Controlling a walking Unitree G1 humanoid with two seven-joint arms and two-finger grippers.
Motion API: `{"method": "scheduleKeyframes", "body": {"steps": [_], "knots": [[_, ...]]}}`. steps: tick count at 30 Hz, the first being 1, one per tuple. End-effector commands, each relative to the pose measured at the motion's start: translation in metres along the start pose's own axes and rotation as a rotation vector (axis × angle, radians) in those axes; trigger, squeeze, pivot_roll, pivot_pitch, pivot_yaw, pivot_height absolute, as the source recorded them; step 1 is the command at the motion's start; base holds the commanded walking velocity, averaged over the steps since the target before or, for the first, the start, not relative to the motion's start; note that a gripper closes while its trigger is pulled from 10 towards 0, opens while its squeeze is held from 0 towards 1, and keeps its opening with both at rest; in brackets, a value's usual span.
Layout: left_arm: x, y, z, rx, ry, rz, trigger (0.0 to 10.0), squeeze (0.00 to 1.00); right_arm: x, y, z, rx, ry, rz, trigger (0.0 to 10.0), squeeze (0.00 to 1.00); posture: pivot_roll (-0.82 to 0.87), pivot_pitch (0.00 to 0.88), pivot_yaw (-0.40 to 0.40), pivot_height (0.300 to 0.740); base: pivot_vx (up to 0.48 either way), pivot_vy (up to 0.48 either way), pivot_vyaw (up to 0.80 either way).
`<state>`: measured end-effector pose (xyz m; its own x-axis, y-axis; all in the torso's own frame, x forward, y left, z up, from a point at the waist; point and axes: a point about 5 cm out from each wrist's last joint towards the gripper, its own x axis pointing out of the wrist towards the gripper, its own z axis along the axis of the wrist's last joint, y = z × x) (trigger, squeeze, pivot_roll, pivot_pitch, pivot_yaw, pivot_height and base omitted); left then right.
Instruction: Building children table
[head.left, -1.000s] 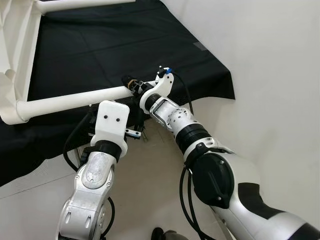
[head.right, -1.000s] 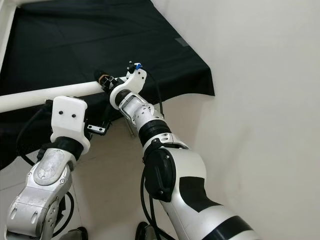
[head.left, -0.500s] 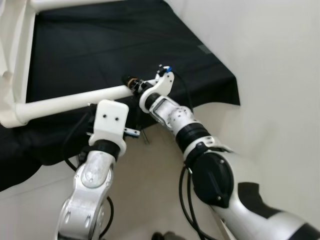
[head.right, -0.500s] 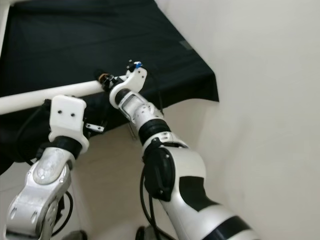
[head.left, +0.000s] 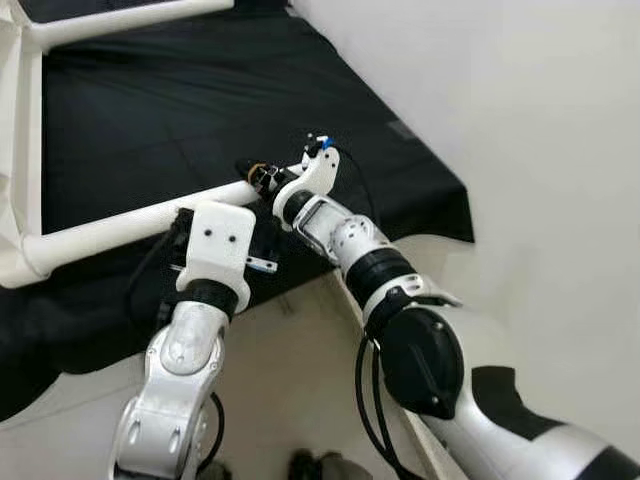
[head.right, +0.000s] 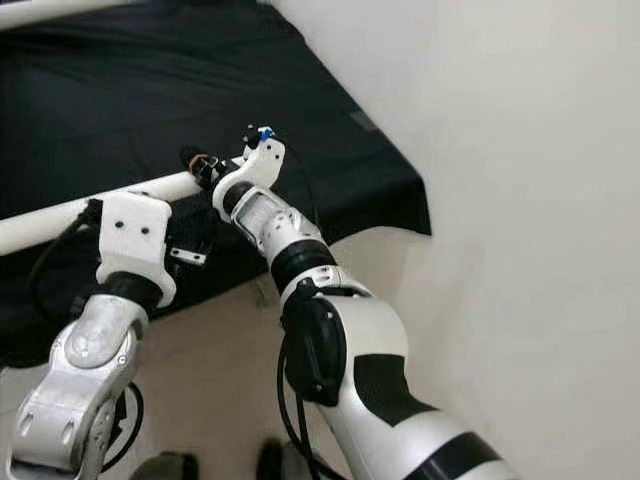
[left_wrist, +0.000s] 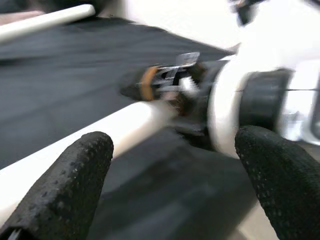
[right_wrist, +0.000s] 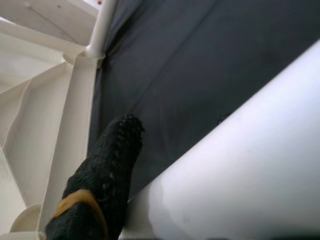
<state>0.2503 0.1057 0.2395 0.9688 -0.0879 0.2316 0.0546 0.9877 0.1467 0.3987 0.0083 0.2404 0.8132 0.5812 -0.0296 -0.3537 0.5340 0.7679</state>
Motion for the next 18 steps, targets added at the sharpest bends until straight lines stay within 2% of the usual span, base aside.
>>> {"method": "scheduleKeyframes", "body": {"steps": [1,7,14,15,18], "knots": [[-0.002,0.000,-0.001,-0.003,0.011,0.000,10.0,0.00,-0.002,-0.009,-0.003,-0.034,0.026,-0.046,10.0,0.00,0.14,0.254,-0.196,0.740,0.000,0.000,0.00],[-0.002,-0.001,-0.002,-0.005,0.016,0.002,10.0,0.00,-0.002,-0.010,-0.008,-0.049,0.049,-0.053,10.0,0.00,0.14,0.253,-0.198,0.740,0.000,0.000,0.00],[-0.001,-0.003,-0.002,-0.011,0.013,-0.001,10.0,0.00,0.001,-0.003,-0.026,-0.066,0.126,0.001,10.0,0.00,0.14,0.248,-0.200,0.740,0.000,0.000,0.00],[-0.001,-0.003,-0.002,-0.012,0.012,0.000,10.0,0.00,0.001,-0.002,-0.029,-0.072,0.143,0.015,10.0,1.00,0.14,0.245,-0.201,0.740,0.000,0.000,0.00],[-0.002,-0.003,-0.002,-0.015,0.012,0.000,10.0,0.00,0.001,-0.001,-0.033,-0.092,0.156,0.025,10.0,1.00,0.14,0.245,-0.201,0.740,0.000,0.000,0.00]]}}
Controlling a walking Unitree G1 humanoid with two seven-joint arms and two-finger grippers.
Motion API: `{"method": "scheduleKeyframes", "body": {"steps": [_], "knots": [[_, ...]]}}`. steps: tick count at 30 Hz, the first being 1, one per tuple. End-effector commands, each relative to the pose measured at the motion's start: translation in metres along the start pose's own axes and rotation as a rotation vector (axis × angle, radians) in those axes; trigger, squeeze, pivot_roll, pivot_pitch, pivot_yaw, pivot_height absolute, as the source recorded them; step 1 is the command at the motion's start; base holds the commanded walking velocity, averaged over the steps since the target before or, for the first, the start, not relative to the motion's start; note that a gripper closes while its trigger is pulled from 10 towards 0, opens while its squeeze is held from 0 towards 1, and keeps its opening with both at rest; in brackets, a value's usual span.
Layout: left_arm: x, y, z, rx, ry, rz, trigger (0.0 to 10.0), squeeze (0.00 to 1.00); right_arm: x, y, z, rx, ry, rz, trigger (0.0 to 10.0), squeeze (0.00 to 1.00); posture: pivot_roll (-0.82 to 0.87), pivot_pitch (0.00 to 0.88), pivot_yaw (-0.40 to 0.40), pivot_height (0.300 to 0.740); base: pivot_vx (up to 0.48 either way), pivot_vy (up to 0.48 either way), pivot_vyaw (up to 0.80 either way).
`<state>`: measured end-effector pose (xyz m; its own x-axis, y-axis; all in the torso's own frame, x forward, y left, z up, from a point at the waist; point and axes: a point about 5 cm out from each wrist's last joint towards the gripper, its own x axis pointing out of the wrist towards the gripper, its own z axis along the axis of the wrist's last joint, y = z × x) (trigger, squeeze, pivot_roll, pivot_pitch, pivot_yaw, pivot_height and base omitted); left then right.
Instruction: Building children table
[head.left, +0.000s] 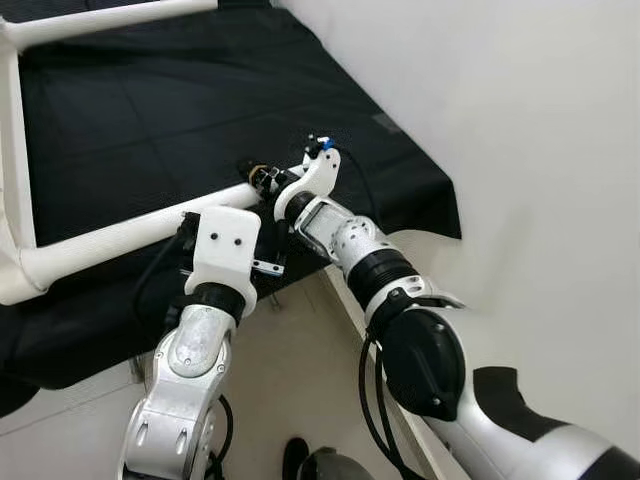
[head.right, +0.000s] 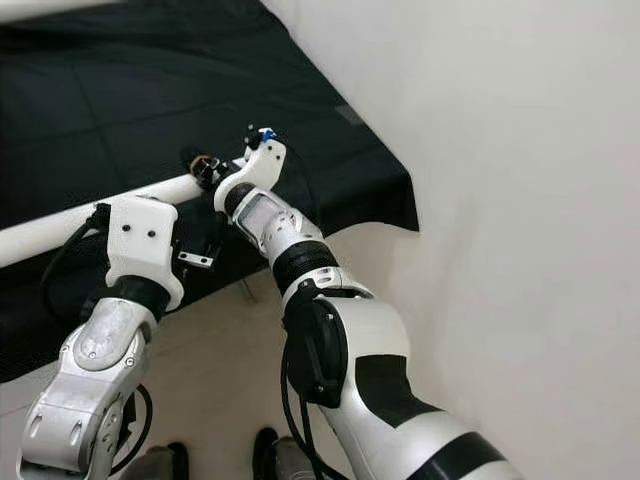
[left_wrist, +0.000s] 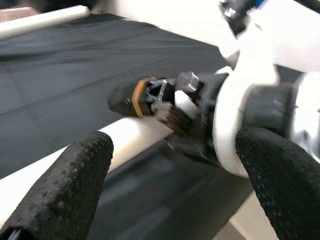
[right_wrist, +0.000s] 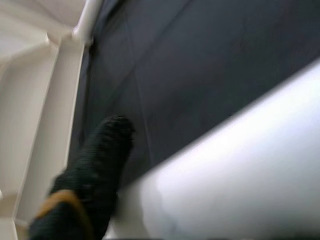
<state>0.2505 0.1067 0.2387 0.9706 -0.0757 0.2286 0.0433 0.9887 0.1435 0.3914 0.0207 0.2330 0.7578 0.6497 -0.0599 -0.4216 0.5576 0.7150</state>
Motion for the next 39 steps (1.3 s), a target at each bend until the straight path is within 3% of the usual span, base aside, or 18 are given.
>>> {"method": "scheduleKeyframes", "body": {"steps": [1,4,5,6,7,13,19,21,24,26,28,32,39], "knots": [[-0.002,-0.004,-0.001,-0.015,0.007,-0.012,10.0,0.00,0.001,-0.004,-0.018,-0.013,0.071,-0.011,10.0,1.00,0.14,0.245,-0.201,0.740,0.000,0.000,0.00],[-0.002,-0.005,-0.001,-0.017,0.007,-0.013,10.0,0.00,0.001,-0.004,-0.018,-0.013,0.071,-0.019,10.0,1.00,0.14,0.238,-0.202,0.740,0.000,0.000,0.00],[-0.002,-0.005,-0.001,-0.016,0.007,-0.013,10.0,0.00,0.001,-0.005,-0.018,-0.010,0.072,-0.026,10.0,0.60,0.14,0.239,-0.203,0.740,0.000,0.000,0.00],[-0.002,-0.005,-0.001,-0.016,0.007,-0.013,10.0,0.00,0.001,-0.005,-0.018,-0.010,0.072,-0.026,10.0,0.60,0.14,0.239,-0.203,0.740,0.000,0.000,0.00],[-0.002,-0.004,-0.001,-0.017,0.007,-0.012,10.0,0.00,0.001,-0.005,-0.018,-0.011,0.072,-0.030,10.0,0.00,0.14,0.240,-0.205,0.740,0.000,0.000,0.00],[-0.001,-0.005,-0.001,-0.016,0.004,-0.011,10.0,0.00,0.000,-0.006,-0.019,0.005,0.089,-0.043,10.0,0.00,0.14,0.238,-0.202,0.740,0.000,0.000,0.00],[-0.001,-0.006,-0.001,-0.019,0.004,-0.014,10.0,0.00,-0.004,-0.018,-0.020,0.034,0.133,-0.106,10.0,0.00,0.14,0.238,-0.203,0.740,0.000,0.000,0.00],[-0.001,-0.007,-0.001,-0.020,0.004,-0.014,10.0,0.00,-0.010,-0.029,-0.016,0.107,0.151,-0.137,10.0,0.00,0.14,0.241,-0.204,0.740,0.000,0.000,0.00],[-0.001,-0.006,-0.001,-0.022,0.004,-0.013,10.0,0.00,-0.013,-0.033,-0.013,0.154,0.154,-0.138,10.0,0.00,0.14,0.241,-0.204,0.740,0.000,0.000,0.00],[-0.001,-0.007,-0.001,-0.024,0.004,-0.012,10.0,0.00,-0.021,-0.041,0.000,0.287,0.135,-0.099,10.0,0.00,0.13,0.240,-0.202,0.740,0.000,0.000,0.00],[-0.001,-0.007,-0.001,-0.025,0.001,-0.010,10.0,0.00,-0.028,-0.049,0.005,0.359,0.126,-0.088,10.0,0.00,0.13,0.241,-0.199,0.740,0.000,0.000,0.00],[0.000,-0.006,0.000,-0.025,-0.002,-0.008,10.0,0.00,-0.032,-0.055,0.007,0.388,0.126,-0.085,10.0,0.00,0.13,0.241,-0.193,0.740,0.000,0.000,0.00],[0.002,-0.005,-0.001,-0.019,-0.001,-0.008,10.0,0.00,-0.058,-0.078,0.019,0.489,0.158,-0.014,10.0,0.00,0.13,0.237,-0.187,0.740,0.000,0.000,0.00]]}}
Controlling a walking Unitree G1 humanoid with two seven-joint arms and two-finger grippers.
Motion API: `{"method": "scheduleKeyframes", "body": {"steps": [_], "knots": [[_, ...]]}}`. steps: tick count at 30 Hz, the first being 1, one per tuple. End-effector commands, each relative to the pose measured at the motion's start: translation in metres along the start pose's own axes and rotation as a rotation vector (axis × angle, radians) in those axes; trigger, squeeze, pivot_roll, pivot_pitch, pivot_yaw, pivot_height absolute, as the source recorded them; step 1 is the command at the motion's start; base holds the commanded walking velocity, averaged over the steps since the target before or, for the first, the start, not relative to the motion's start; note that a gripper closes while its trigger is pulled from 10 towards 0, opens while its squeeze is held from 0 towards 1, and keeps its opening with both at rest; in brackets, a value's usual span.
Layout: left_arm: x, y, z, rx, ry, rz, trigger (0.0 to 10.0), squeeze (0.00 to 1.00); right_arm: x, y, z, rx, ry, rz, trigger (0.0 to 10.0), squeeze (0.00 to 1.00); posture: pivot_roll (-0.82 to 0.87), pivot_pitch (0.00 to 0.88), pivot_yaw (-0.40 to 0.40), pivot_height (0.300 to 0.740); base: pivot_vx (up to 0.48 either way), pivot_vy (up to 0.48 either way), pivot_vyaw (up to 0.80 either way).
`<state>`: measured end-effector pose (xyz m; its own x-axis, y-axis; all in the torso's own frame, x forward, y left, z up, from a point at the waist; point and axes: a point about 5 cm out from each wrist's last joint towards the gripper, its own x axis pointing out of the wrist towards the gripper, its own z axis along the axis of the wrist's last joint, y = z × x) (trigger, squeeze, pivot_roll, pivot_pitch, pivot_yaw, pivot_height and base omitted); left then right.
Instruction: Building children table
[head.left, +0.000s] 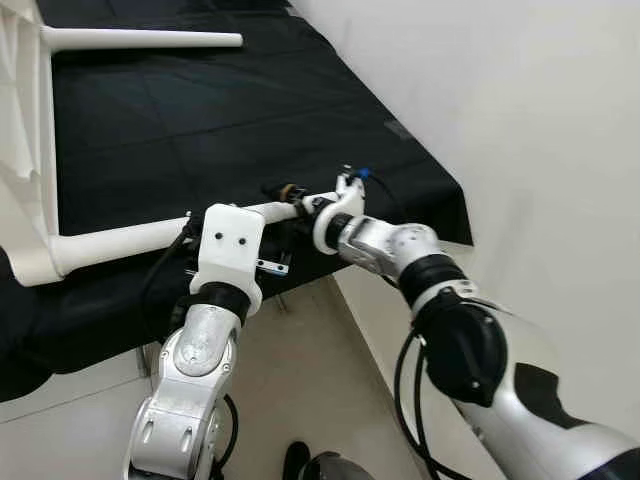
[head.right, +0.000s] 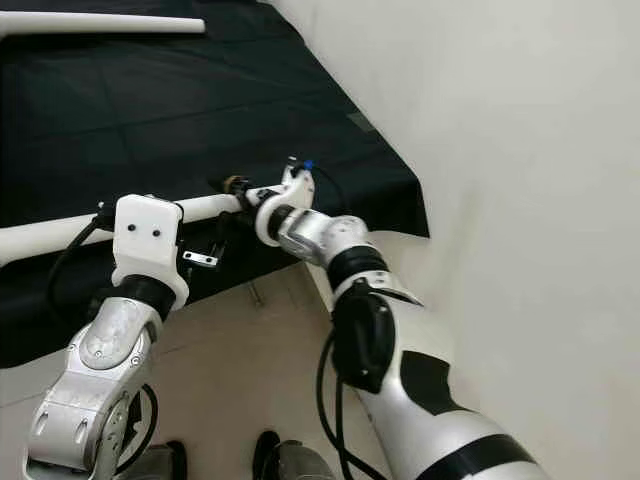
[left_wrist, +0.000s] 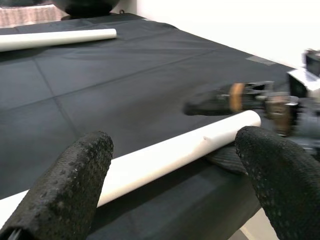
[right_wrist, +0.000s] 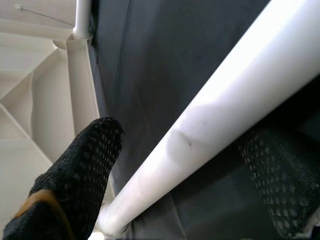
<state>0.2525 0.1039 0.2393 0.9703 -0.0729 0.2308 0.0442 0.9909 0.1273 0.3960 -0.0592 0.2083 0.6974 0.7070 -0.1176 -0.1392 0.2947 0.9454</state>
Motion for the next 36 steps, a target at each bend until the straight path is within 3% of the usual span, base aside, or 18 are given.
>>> {"method": "scheduleKeyframes", "body": {"steps": [1,6,9,12,14,15,16,17,18,19,21,22,23,24,25,28,30,36], "knots": [[0.000,-0.003,-0.001,-0.003,0.001,-0.011,10.0,0.00,-0.010,-0.016,-0.002,0.036,0.052,-0.017,10.0,0.00,0.13,0.237,-0.187,0.740,0.000,0.000,0.00],[0.001,-0.003,-0.002,0.000,0.002,-0.013,10.0,0.00,-0.018,-0.019,0.000,0.046,0.096,-0.003,10.0,0.00,0.13,0.237,-0.186,0.740,0.000,0.000,0.00],[0.003,-0.001,-0.003,0.004,0.000,-0.010,10.0,0.00,-0.041,-0.032,0.002,0.055,0.190,0.025,10.0,0.00,0.12,0.226,-0.177,0.740,0.000,0.000,0.00],[0.004,0.000,-0.004,0.004,-0.003,-0.008,10.0,0.00,-0.053,-0.038,0.001,0.032,0.227,0.026,10.0,0.00,0.12,0.224,-0.174,0.740,0.000,0.000,0.00],[0.005,0.001,-0.004,0.005,-0.005,-0.006,10.0,0.00,-0.064,-0.043,0.006,-0.123,0.196,-0.005,10.0,0.00,0.11,0.215,-0.170,0.740,0.000,0.000,0.00],[0.005,0.001,-0.004,0.005,-0.005,-0.006,10.0,0.00,-0.064,-0.043,0.006,-0.123,0.196,-0.005,10.0,0.00,0.11,0.215,-0.170,0.740,0.000,0.000,0.00],[0.006,0.001,-0.005,0.006,-0.004,-0.006,10.0,0.00,-0.068,-0.045,0.013,-0.227,0.146,-0.028,10.0,0.00,0.12,0.208,-0.168,0.740,0.000,0.000,0.00],[0.006,0.001,-0.005,0.006,-0.004,-0.006,10.0,0.00,-0.068,-0.045,0.013,-0.227,0.146,-0.028,10.0,0.00,0.12,0.208,-0.168,0.740,0.000,0.000,0.00],[0.007,0.003,-0.006,0.008,-0.004,-0.004,10.0,0.00,-0.075,-0.044,0.022,-0.357,0.066,-0.052,10.0,0.00,0.11,0.201,-0.165,0.740,0.000,0.000,0.00],[0.007,0.003,-0.006,0.008,-0.004,-0.004,10.0,0.00,-0.075,-0.044,0.022,-0.357,0.066,-0.052,10.0,0.00,0.11,0.201,-0.165,0.740,0.000,0.000,0.00],[0.008,0.008,-0.009,0.018,0.001,0.004,10.0,0.00,-0.090,-0.035,0.045,-0.682,-0.152,-0.165,10.0,0.00,0.11,0.191,-0.157,0.740,0.000,0.000,0.00],[0.008,0.010,-0.011,0.021,0.004,0.007,10.0,0.00,-0.095,-0.031,0.049,-0.778,-0.215,-0.200,10.0,0.00,0.11,0.187,-0.155,0.740,0.000,0.000,0.00],[0.008,0.010,-0.011,0.021,0.004,0.007,10.0,0.00,-0.095,-0.031,0.049,-0.778,-0.215,-0.200,10.0,0.00,0.11,0.187,-0.155,0.740,0.000,0.000,0.00],[0.009,0.011,-0.013,0.026,0.008,0.010,10.0,0.00,-0.100,-0.024,0.052,-0.913,-0.275,-0.236,10.0,0.00,0.11,0.178,-0.153,0.740,0.000,0.000,0.00],[0.009,0.011,-0.013,0.026,0.008,0.010,10.0,0.00,-0.100,-0.024,0.052,-0.913,-0.275,-0.236,10.0,0.00,0.11,0.178,-0.153,0.740,0.000,0.000,0.00],[0.007,0.015,-0.019,0.039,0.019,0.018,10.0,0.00,-0.112,-0.004,0.041,-1.187,-0.405,-0.287,10.0,0.00,0.11,0.158,-0.147,0.740,0.000,0.000,0.00],[0.007,0.016,-0.022,0.042,0.024,0.023,10.0,0.00,-0.116,0.002,0.032,-1.292,-0.457,-0.300,10.0,0.00,0.11,0.149,-0.146,0.740,0.000,0.000,0.00],[0.004,0.018,-0.028,0.047,0.032,0.026,10.0,0.00,-0.125,0.005,0.019,-1.442,-0.582,-0.352,10.0,0.00,0.12,0.128,-0.144,0.740,0.000,0.000,0.43]]}}
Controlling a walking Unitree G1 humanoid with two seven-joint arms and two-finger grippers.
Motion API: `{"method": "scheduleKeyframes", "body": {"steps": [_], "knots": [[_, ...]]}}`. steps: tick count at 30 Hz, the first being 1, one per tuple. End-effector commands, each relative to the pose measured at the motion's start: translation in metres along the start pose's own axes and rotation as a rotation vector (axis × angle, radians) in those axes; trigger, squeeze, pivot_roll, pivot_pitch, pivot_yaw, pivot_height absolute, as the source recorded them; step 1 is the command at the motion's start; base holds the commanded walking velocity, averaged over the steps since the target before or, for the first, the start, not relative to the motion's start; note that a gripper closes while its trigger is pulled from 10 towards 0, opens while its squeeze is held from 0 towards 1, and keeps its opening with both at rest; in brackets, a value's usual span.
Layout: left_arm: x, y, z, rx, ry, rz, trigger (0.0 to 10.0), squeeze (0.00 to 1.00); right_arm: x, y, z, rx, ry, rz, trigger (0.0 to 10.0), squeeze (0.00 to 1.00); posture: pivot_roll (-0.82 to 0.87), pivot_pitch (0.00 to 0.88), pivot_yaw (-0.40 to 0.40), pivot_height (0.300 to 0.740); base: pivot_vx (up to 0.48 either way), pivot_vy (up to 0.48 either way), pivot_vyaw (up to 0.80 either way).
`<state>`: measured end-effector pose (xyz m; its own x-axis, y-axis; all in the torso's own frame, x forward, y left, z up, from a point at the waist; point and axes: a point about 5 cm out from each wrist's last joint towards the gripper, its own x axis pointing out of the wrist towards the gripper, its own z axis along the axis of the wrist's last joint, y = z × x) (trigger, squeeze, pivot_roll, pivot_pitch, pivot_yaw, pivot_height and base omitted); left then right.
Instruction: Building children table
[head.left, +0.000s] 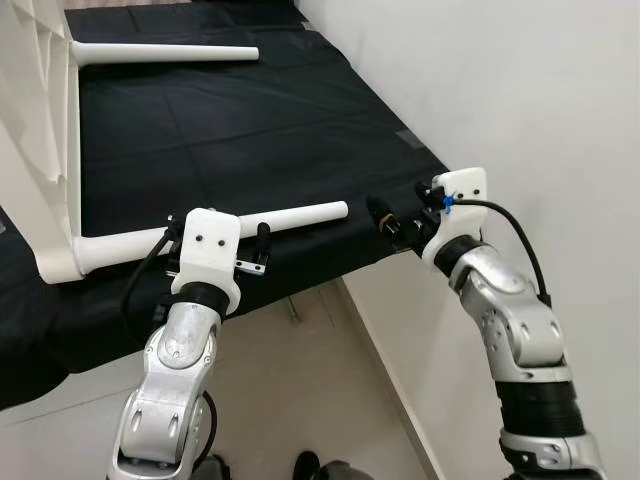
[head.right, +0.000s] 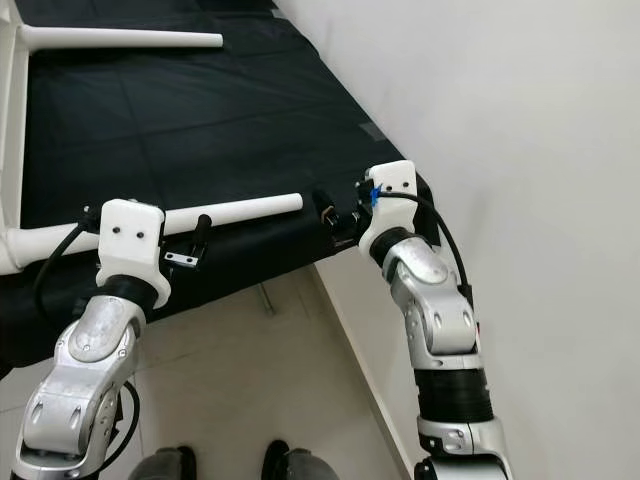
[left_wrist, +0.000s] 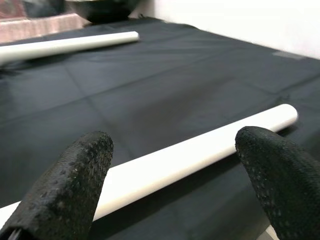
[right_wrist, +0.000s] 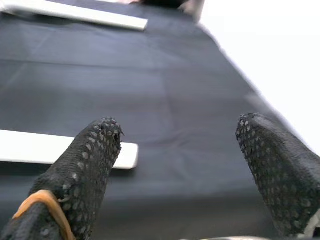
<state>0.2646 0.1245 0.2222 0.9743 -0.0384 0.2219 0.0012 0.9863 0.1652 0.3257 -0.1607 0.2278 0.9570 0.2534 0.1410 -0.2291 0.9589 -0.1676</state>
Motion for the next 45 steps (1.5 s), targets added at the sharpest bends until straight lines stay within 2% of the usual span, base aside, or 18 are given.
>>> {"method": "scheduleKeyframes", "body": {"steps": [1,4,11,13,17,27,45], "knots": [[-0.002,-0.001,-0.006,0.000,0.018,-0.007,10.0,0.00,-0.002,0.002,0.007,-0.045,-0.045,-0.017,10.0,0.00,0.12,0.128,-0.144,0.740,0.000,0.000,0.80],[-0.004,-0.004,-0.006,-0.003,0.013,-0.013,10.0,0.00,-0.006,0.003,0.003,-0.016,-0.047,-0.053,10.0,0.00,0.12,0.112,-0.145,0.740,0.000,0.000,0.80],[-0.002,-0.005,-0.005,-0.007,-0.002,-0.016,10.0,0.00,-0.013,0.006,-0.006,-0.033,-0.029,-0.084,10.0,0.00,0.12,0.083,-0.140,0.740,0.000,0.000,0.74],[0.000,-0.004,-0.004,-0.003,-0.013,-0.018,10.0,0.00,-0.016,0.010,-0.011,0.010,-0.019,-0.083,10.0,0.00,0.12,0.081,-0.141,0.740,0.000,0.000,0.00],[0.001,-0.004,-0.004,0.006,-0.020,-0.020,10.0,0.00,-0.019,0.013,-0.014,0.031,-0.015,-0.092,10.0,0.00,0.13,0.072,-0.135,0.740,0.000,0.000,0.00],[0.002,-0.003,-0.004,0.012,-0.033,-0.019,10.0,0.00,-0.025,0.014,-0.019,0.034,-0.017,-0.129,10.0,0.00,0.12,0.070,-0.133,0.740,0.171,0.000,0.00],[0.003,-0.003,-0.004,0.014,-0.037,-0.016,10.0,0.00,-0.019,0.012,-0.012,0.021,-0.033,-0.156,10.0,0.00,0.12,0.084,-0.142,0.740,0.300,0.000,0.00]]}}
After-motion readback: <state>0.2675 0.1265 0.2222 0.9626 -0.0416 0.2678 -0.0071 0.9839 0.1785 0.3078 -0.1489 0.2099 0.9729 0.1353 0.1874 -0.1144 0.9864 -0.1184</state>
